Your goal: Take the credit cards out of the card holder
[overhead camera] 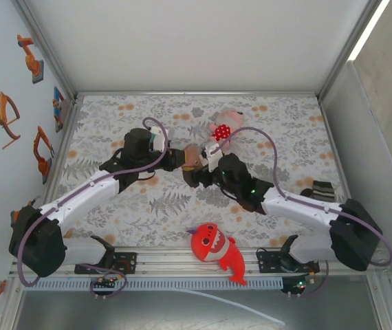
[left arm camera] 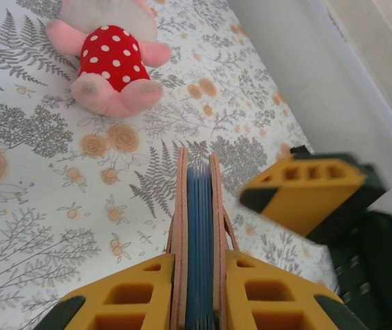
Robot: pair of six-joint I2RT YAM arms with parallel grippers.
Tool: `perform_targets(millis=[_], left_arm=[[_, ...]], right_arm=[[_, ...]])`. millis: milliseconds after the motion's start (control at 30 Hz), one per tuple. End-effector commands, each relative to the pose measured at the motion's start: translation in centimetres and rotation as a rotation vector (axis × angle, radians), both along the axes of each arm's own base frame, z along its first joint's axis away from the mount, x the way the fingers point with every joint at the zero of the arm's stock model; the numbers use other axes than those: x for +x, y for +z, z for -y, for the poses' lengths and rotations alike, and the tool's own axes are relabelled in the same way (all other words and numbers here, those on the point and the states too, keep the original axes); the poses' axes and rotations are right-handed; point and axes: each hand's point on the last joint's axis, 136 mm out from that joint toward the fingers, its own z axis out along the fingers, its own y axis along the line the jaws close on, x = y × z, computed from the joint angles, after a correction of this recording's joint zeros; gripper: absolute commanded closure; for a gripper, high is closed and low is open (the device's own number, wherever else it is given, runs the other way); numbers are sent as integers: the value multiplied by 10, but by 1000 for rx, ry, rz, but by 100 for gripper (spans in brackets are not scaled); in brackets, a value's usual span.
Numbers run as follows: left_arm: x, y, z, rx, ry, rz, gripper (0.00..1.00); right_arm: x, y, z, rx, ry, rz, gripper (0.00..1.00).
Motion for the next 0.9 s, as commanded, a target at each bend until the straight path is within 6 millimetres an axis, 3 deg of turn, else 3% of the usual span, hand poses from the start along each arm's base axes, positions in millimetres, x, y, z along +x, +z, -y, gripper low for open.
perform_targets(millis=[0,100,400,633,867], left_arm=[[-7,33,-11,-13,-85,94,100],[-14,44,-17,-80,-159,90,100],[-44,70,0,-228,-391,110,100],[-58,71,6,-211,-443,122,100],[-61,70,15,-221,-466,114,100]], right_arm=[[-16,31,11,19,38,39,2],[-30,40,23,18,66,28,0],[-66,71,38,151,235,-6,1],[-45,72,55,286,223,-112,12],[-44,69,31,299,358,-175,22]])
